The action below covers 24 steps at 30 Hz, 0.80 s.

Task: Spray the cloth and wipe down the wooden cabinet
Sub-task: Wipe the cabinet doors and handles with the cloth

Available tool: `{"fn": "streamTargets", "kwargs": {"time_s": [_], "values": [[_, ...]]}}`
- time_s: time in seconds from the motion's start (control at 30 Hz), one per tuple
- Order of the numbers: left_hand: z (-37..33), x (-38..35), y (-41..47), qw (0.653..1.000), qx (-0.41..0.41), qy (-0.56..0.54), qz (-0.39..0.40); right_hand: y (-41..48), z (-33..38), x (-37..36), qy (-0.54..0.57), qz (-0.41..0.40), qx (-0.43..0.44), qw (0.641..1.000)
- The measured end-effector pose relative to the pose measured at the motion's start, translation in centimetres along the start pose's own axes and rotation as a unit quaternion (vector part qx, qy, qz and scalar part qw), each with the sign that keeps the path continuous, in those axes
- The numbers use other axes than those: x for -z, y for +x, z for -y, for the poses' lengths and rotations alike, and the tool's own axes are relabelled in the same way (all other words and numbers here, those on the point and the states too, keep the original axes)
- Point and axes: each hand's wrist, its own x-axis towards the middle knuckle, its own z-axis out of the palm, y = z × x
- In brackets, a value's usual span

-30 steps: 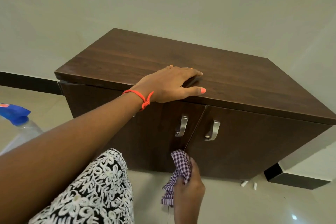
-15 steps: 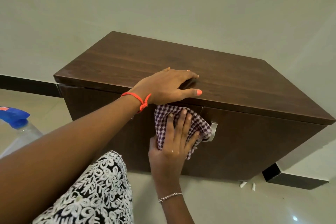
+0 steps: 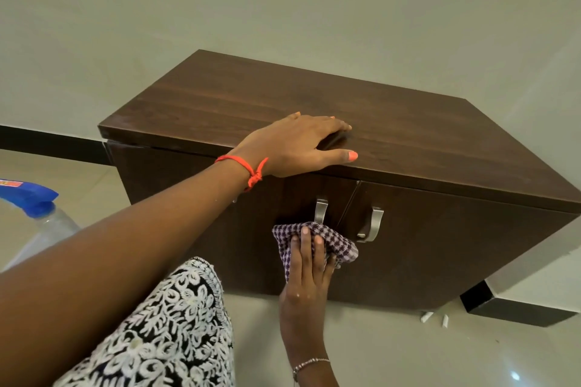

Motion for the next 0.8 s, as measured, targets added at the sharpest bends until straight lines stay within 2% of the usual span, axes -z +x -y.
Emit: {"fn": "streamTargets", "kwargs": {"time_s": [0.23, 0.37, 0.5, 0.57, 0.6, 0.63, 0.67, 0.7, 0.73, 0.77, 0.8], "values": [[0.1, 0.0, 0.1, 1.0, -0.001, 0.003, -0.003, -0.8, -0.8, -1.3, -0.008, 0.071, -0.03, 0.997], [0.1, -0.1, 0.2, 1.0, -0.003, 0.002, -0.002, -1.3, -1.6, -2.1, -0.01, 0.059, -0.033, 0.998], [0.2, -0.2, 0.4, 1.0, -0.007, -0.001, -0.007, -1.3, -1.9, -1.6, 0.03, 0.086, -0.059, 0.994], [0.2, -0.3, 0.3, 1.0, -0.007, -0.002, -0.006, -2.1, -2.6, -1.6, 0.077, 0.063, -0.052, 0.994], [0.2, -0.3, 0.2, 1.0, -0.007, -0.003, -0.007, -2.3, -2.6, -0.9, 0.111, 0.017, -0.091, 0.99], [0.2, -0.3, 0.2, 1.0, -0.007, -0.003, -0.007, -2.2, -2.6, 0.3, 0.169, -0.013, -0.162, 0.972], [0.1, -0.3, 0.2, 1.0, -0.007, -0.004, -0.007, -1.7, -2.2, 2.1, 0.242, -0.026, -0.279, 0.929], [0.1, -0.3, 0.2, 1.0, -0.006, -0.003, -0.006, -1.5, -1.8, 3.9, 0.334, -0.034, -0.407, 0.85], [0.1, -0.2, 0.2, 1.0, -0.005, -0.001, -0.004, -1.3, -1.9, 5.6, 0.381, -0.065, -0.5, 0.775], [0.0, -0.2, 0.2, 1.0, -0.003, 0.0, -0.003, -0.8, -2.0, 7.3, 0.385, -0.104, -0.548, 0.735], [0.0, -0.2, 0.2, 1.0, -0.002, 0.002, -0.001, -0.2, -2.1, 8.9, 0.364, -0.135, -0.567, 0.726]]}}
